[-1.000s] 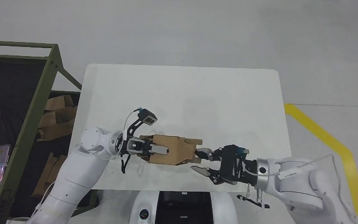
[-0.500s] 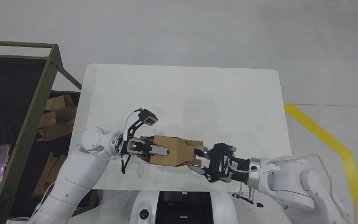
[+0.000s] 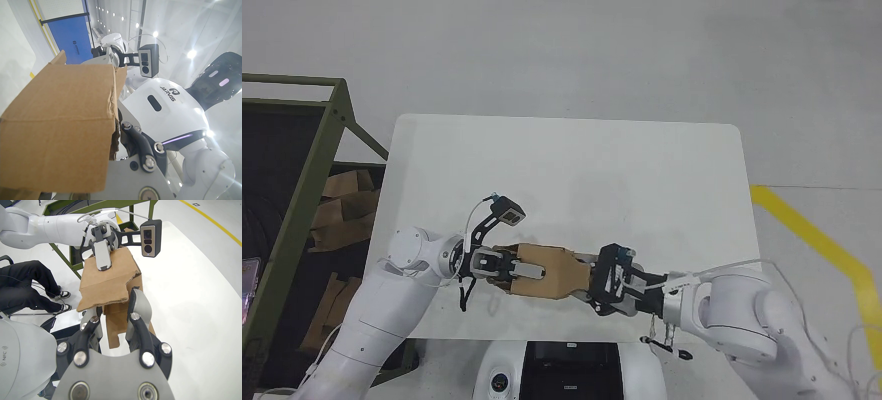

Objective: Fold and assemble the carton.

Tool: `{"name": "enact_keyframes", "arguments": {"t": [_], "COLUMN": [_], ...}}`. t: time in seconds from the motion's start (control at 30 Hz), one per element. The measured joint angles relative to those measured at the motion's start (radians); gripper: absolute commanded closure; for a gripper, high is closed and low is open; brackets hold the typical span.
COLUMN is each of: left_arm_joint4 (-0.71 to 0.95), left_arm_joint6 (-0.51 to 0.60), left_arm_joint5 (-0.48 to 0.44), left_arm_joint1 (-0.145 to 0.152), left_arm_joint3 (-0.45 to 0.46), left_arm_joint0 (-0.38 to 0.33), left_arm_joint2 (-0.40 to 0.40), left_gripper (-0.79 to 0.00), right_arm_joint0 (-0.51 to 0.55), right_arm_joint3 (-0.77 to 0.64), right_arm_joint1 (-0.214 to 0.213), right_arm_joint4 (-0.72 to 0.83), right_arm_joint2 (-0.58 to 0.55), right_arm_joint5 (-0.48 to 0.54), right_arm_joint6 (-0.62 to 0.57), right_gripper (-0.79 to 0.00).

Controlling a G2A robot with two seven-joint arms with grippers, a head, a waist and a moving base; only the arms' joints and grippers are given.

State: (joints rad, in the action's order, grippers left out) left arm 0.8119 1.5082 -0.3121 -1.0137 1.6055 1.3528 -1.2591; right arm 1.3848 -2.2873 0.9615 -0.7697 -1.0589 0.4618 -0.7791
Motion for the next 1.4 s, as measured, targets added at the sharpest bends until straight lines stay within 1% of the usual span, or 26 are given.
{"name": "enact_keyframes", "arguments": {"t": [0.57,0.87,1.0,1.07,1.27,1.4], "left_arm_joint4": [-0.001,-0.015,-0.025,-0.042,-0.080,-0.128], "left_arm_joint6": [-0.008,-0.017,-0.033,-0.055,-0.106,-0.148], "left_arm_joint5": [-0.008,-0.017,-0.033,-0.055,-0.107,-0.149], "left_arm_joint1": [-0.001,0.000,0.001,0.003,0.009,0.016], "left_arm_joint3": [-0.005,-0.002,0.010,0.023,0.069,0.092], "left_arm_joint0": [0.000,0.002,0.010,0.015,0.040,0.055], "left_arm_joint2": [0.000,-0.007,-0.013,-0.023,-0.050,-0.062], "left_gripper": [0.000,0.000,0.000,0.000,0.000,0.000], "right_arm_joint0": [-0.076,-0.086,-0.058,-0.031,0.081,0.172], "right_arm_joint3": [0.024,0.030,0.022,0.014,-0.022,-0.050], "right_arm_joint1": [0.021,0.024,0.019,0.013,-0.009,-0.023], "right_arm_joint4": [-0.025,-0.018,-0.017,-0.017,-0.012,0.008], "right_arm_joint2": [0.096,0.101,0.070,0.043,-0.073,-0.175], "right_arm_joint5": [-0.061,-0.079,-0.087,-0.087,-0.067,-0.049], "right_arm_joint6": [-0.030,-0.031,-0.020,-0.009,0.036,0.085], "right_gripper": [-0.259,-0.259,-0.268,-0.271,-0.277,-0.286]}}
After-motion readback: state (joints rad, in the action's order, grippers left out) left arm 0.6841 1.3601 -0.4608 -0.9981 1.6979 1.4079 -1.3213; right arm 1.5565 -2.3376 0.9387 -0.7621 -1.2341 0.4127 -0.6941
